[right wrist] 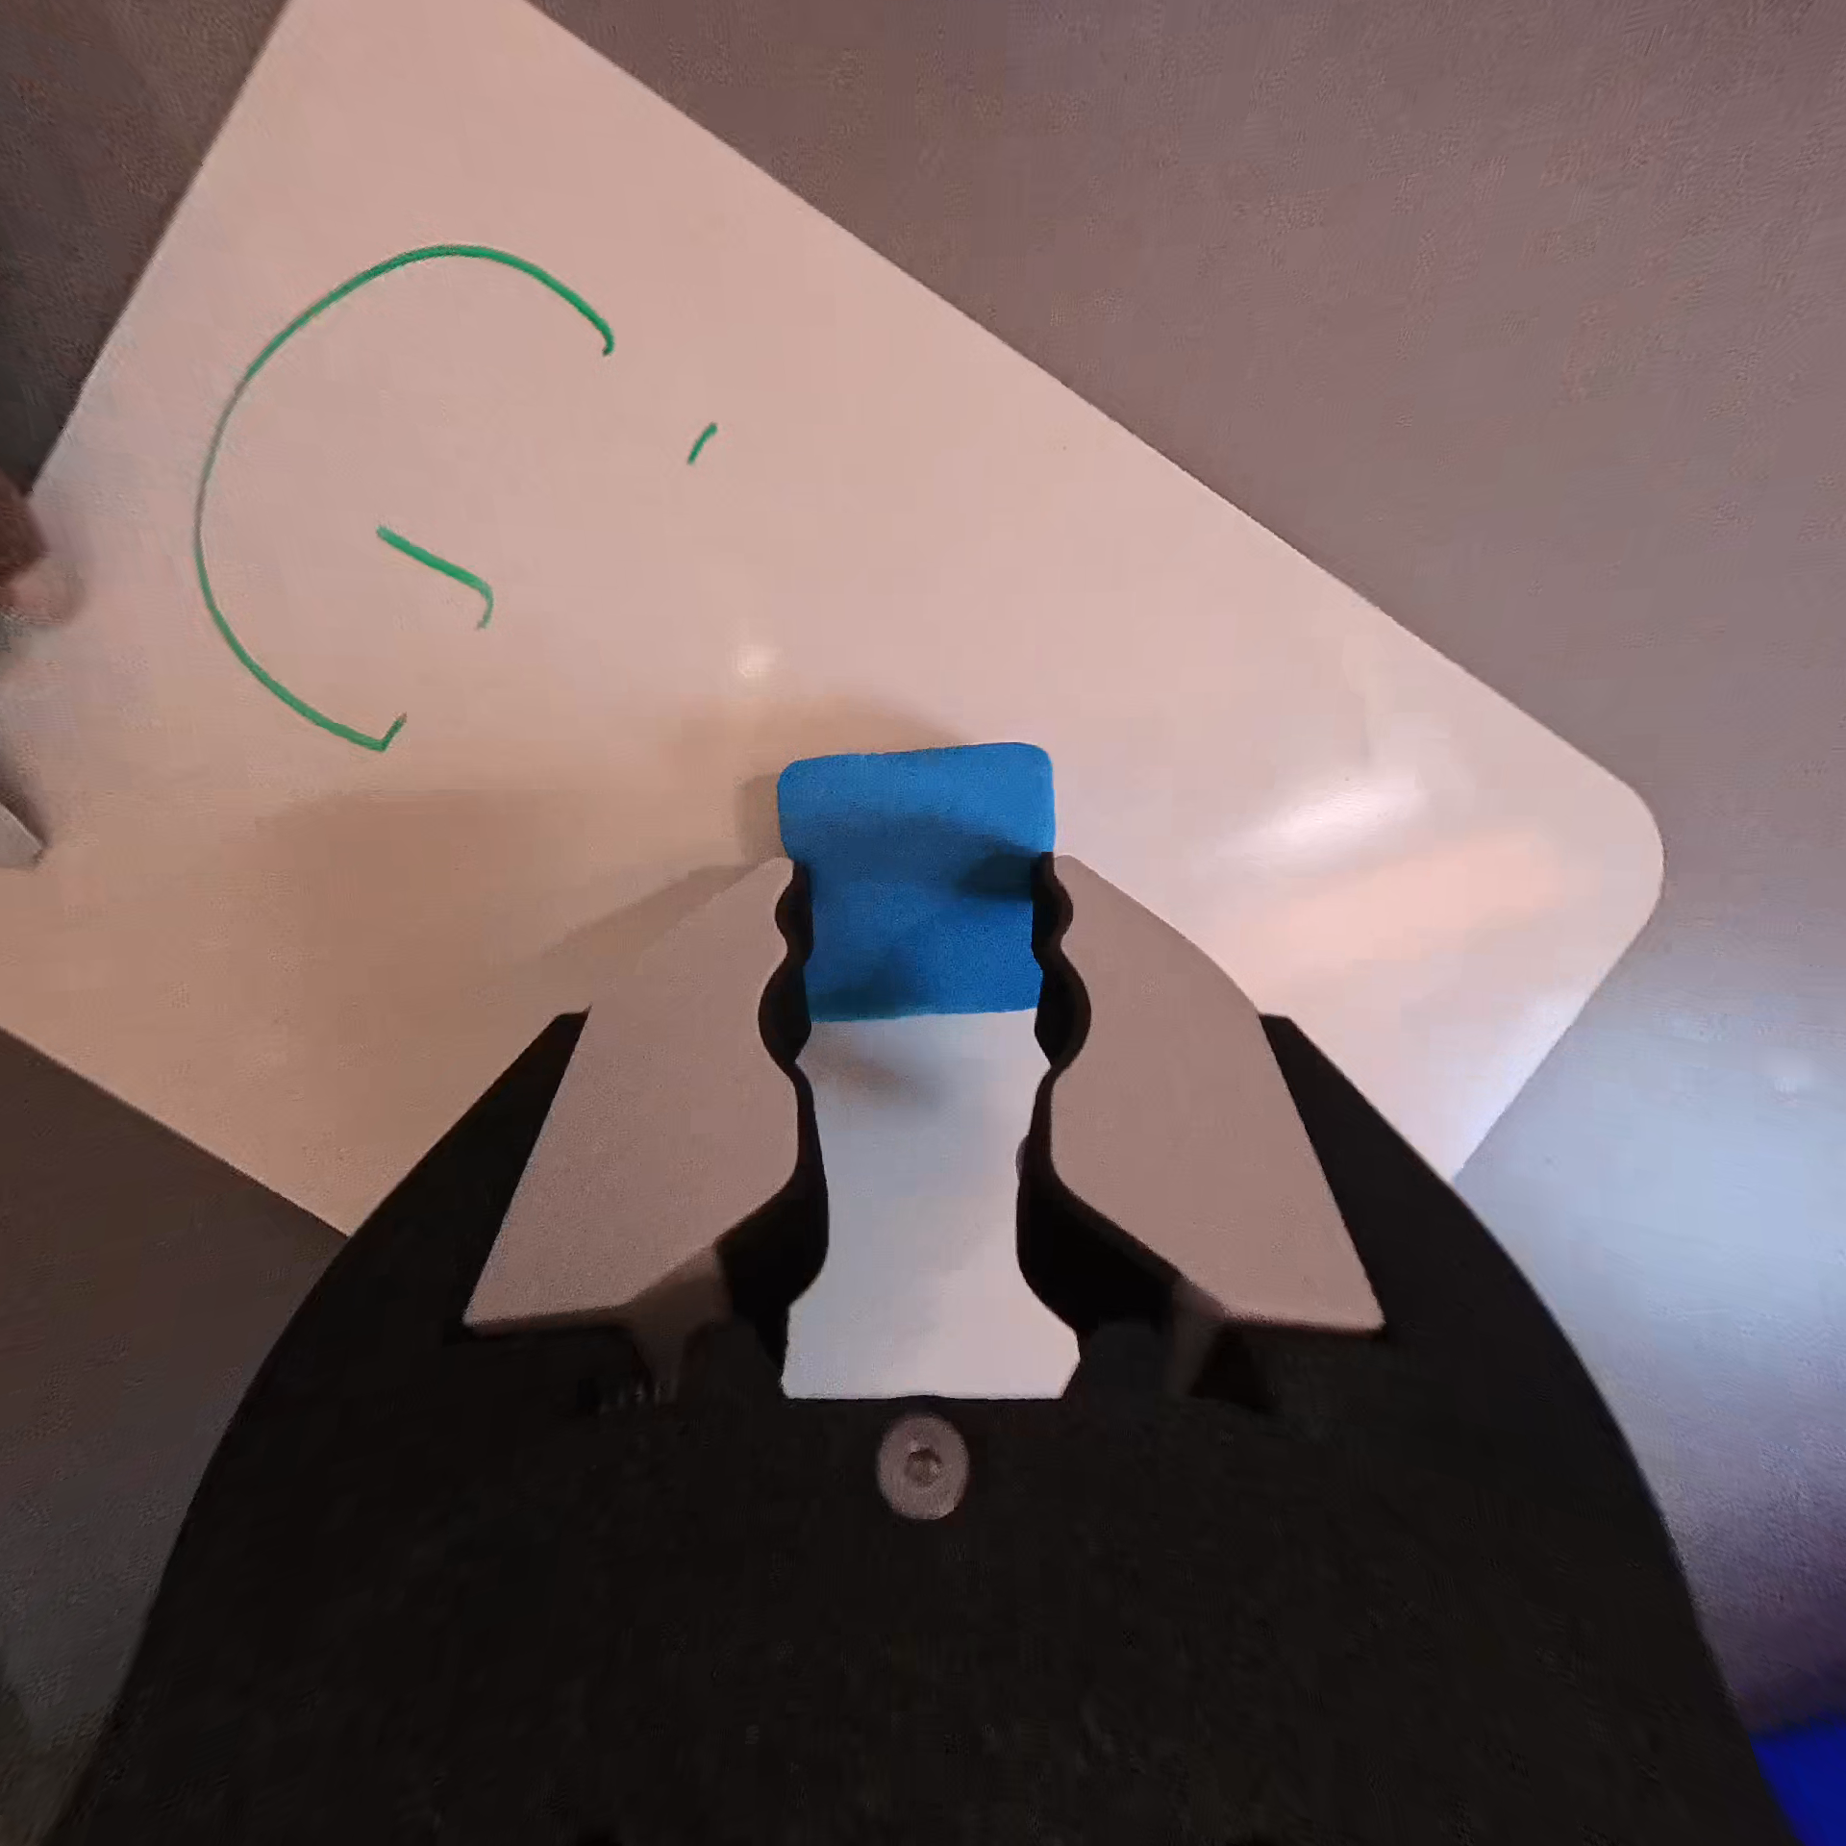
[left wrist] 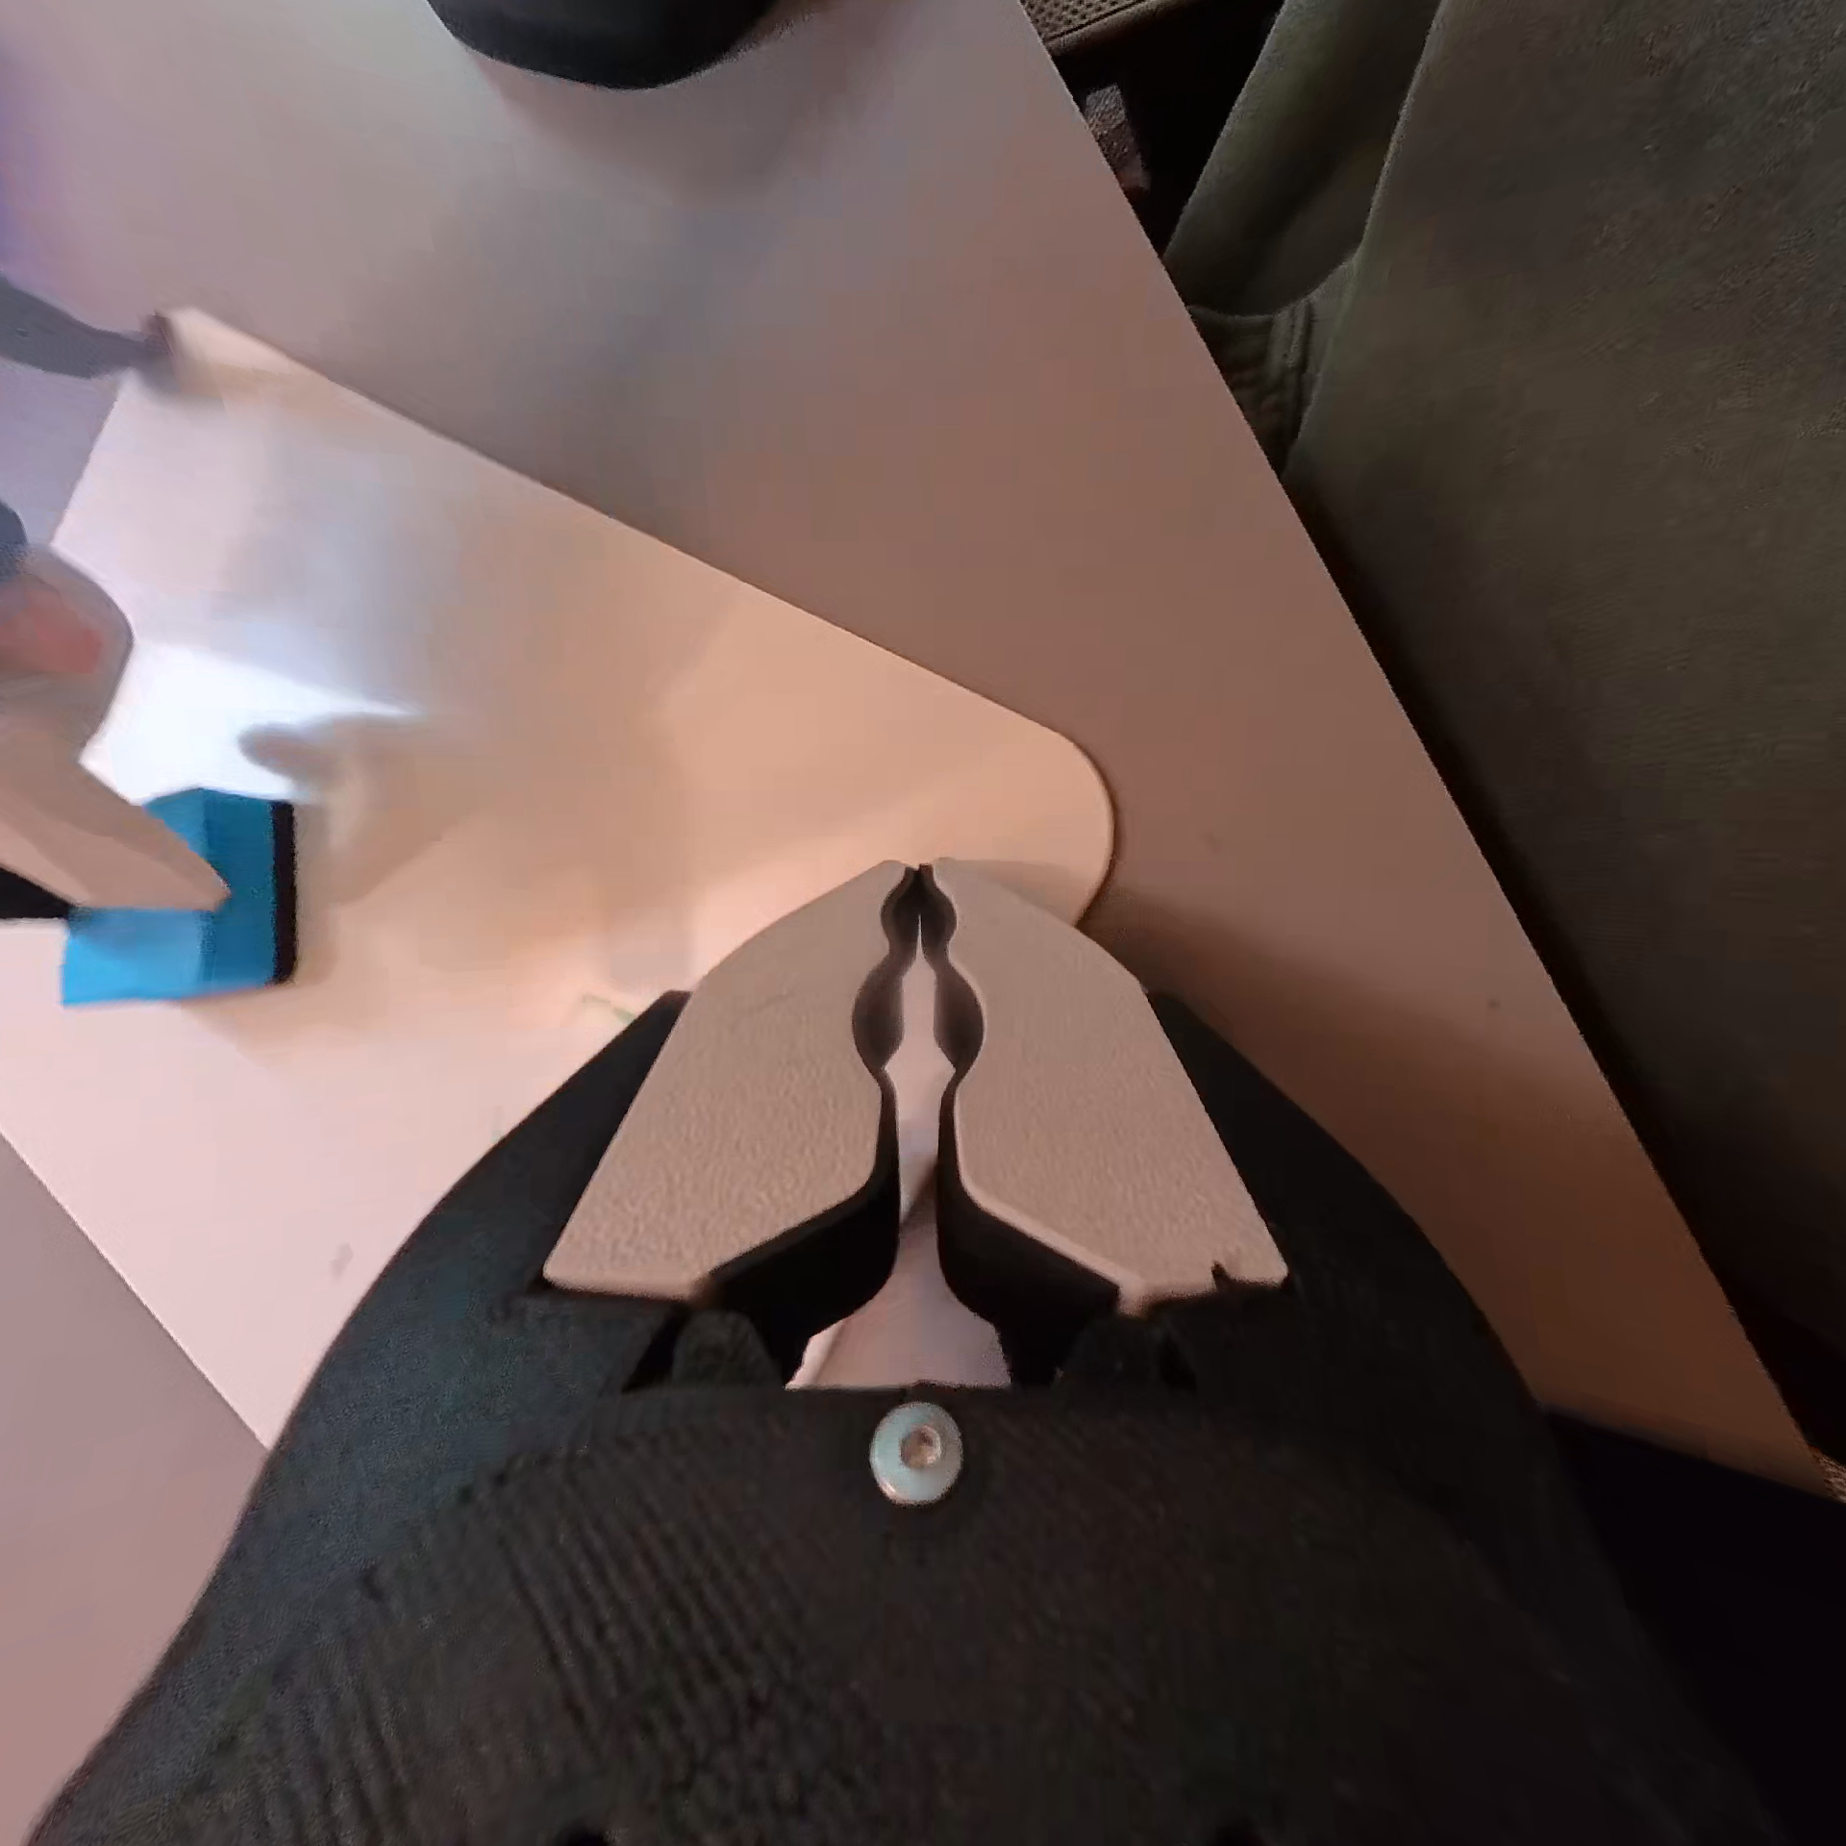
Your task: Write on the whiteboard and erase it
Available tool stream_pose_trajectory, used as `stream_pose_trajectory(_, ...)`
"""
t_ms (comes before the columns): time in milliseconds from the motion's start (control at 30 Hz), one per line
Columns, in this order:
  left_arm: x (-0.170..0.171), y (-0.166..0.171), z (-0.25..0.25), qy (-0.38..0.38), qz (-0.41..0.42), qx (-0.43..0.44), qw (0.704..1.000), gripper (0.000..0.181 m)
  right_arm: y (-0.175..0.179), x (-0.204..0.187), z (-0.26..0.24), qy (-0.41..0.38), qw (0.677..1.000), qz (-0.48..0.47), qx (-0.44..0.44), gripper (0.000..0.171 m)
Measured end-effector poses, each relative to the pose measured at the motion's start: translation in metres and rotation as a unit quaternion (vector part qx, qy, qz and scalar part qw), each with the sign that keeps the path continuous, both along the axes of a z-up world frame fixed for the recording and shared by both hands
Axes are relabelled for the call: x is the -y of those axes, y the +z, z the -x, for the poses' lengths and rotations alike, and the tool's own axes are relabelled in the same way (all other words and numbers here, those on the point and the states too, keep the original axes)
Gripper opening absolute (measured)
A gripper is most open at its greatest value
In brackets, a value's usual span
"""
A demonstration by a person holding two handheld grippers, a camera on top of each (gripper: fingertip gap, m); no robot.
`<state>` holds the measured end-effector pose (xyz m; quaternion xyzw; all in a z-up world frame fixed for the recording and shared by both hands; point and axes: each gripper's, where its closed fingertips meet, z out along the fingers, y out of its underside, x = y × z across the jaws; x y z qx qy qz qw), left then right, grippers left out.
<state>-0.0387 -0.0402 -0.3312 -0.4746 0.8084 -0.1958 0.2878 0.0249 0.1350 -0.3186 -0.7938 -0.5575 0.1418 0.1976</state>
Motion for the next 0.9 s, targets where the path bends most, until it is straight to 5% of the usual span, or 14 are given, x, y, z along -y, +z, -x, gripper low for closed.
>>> stream_pose_trajectory(167,-0.005,0.000,0.003,0.022,0.017,0.022,0.999,0.000,0.001,-0.001,-0.041,-0.055,0.998,0.002,0.029,0.044)
stream_pose_trajectory(367,-0.005,0.000,0.001,0.018,0.015,0.024,0.999,0.000,0.001,0.075,0.048,0.123,0.992,0.012,0.015,0.044)
stream_pose_trajectory(533,-0.007,0.000,0.001,0.019,0.010,0.029,0.999,0.000,-0.001,0.031,0.037,0.071,0.998,0.002,0.003,0.044)
stream_pose_trajectory(700,-0.004,-0.001,0.000,0.012,0.027,0.031,0.999,0.000,-0.002,0.095,0.072,0.191,0.981,0.002,0.024,0.044)
stream_pose_trajectory(833,-0.004,-0.001,0.000,0.014,0.021,0.033,0.999,0.000,-0.003,0.023,0.071,0.091,0.996,-0.009,0.006,0.044)
stream_pose_trajectory(900,-0.003,0.000,0.000,0.012,0.022,0.033,0.999,0.000,-0.003,0.031,0.052,0.104,0.994,0.017,0.021,0.044)
